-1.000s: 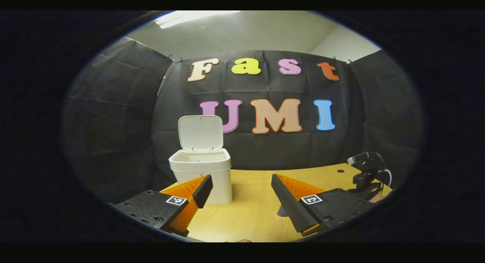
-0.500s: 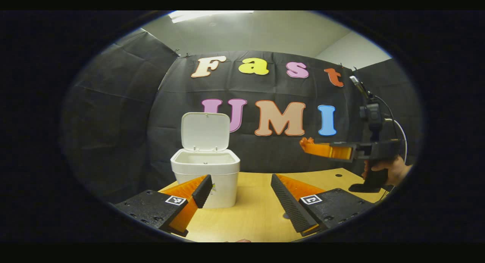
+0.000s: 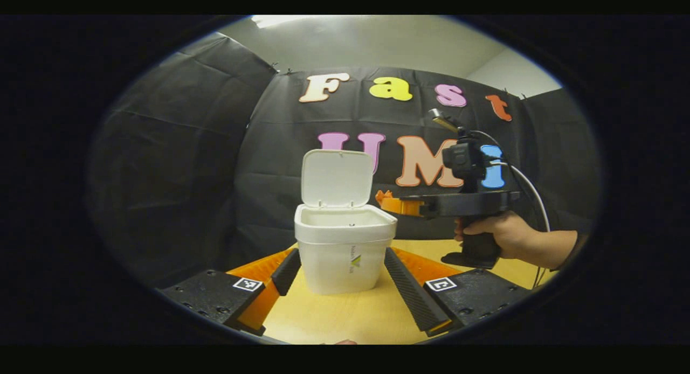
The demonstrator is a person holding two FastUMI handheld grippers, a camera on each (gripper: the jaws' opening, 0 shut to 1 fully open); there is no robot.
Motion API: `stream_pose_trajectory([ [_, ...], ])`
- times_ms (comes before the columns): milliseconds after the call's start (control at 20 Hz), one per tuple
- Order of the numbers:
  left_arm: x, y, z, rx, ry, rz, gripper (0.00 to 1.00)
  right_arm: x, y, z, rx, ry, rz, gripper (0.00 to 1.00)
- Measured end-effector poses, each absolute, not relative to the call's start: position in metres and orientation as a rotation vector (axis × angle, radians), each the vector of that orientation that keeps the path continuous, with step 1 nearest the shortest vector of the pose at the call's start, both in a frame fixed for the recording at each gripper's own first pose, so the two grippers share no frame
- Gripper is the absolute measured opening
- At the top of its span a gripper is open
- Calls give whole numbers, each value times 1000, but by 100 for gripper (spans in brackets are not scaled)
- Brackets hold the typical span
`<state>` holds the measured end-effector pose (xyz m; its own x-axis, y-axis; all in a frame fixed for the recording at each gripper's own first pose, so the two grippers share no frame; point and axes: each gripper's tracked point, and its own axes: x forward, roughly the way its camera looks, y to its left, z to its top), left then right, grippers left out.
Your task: Press the lid of the desktop garbage bin to open it, pick up the crumpled paper on the desktop and throw it into the bin, then pick up the pop can on the desktop and drop it into the bin, and finally close the garbage bin lid.
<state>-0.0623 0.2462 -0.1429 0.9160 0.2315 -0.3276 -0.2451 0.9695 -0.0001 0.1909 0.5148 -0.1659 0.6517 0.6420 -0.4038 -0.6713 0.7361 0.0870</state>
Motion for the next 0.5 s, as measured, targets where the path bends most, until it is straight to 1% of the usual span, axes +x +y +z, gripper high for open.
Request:
stream_pose_trajectory([
  [50, -63, 249, -145, -44, 339, 251, 92, 193, 521, -175, -81, 446, 736, 22],
  [100, -63, 252, -148, -46, 344, 256, 93, 196, 521, -183, -91, 462, 721, 23],
  [150, -64, 256, -149, -48, 346, 256, 92, 197, 521, -189, -96, 480, 713, 26],
  [200, -67, 259, -150, -50, 345, 258, 92, 195, 521, -190, -90, 498, 713, 32],
  [250, -68, 261, -151, -53, 344, 259, 94, 196, 523, -185, -83, 477, 714, 44],
  [350, -66, 260, -153, -58, 344, 255, 94, 197, 518, -182, -117, 452, 679, 69],
  [400, -64, 258, -153, -57, 341, 249, 94, 196, 517, -178, -116, 443, 678, 79],
  [450, -62, 254, -152, -54, 338, 243, 92, 196, 515, -172, -106, 435, 679, 82],
  [500, -61, 250, -150, -52, 332, 232, 94, 195, 508, -162, -92, 417, 677, 82],
])
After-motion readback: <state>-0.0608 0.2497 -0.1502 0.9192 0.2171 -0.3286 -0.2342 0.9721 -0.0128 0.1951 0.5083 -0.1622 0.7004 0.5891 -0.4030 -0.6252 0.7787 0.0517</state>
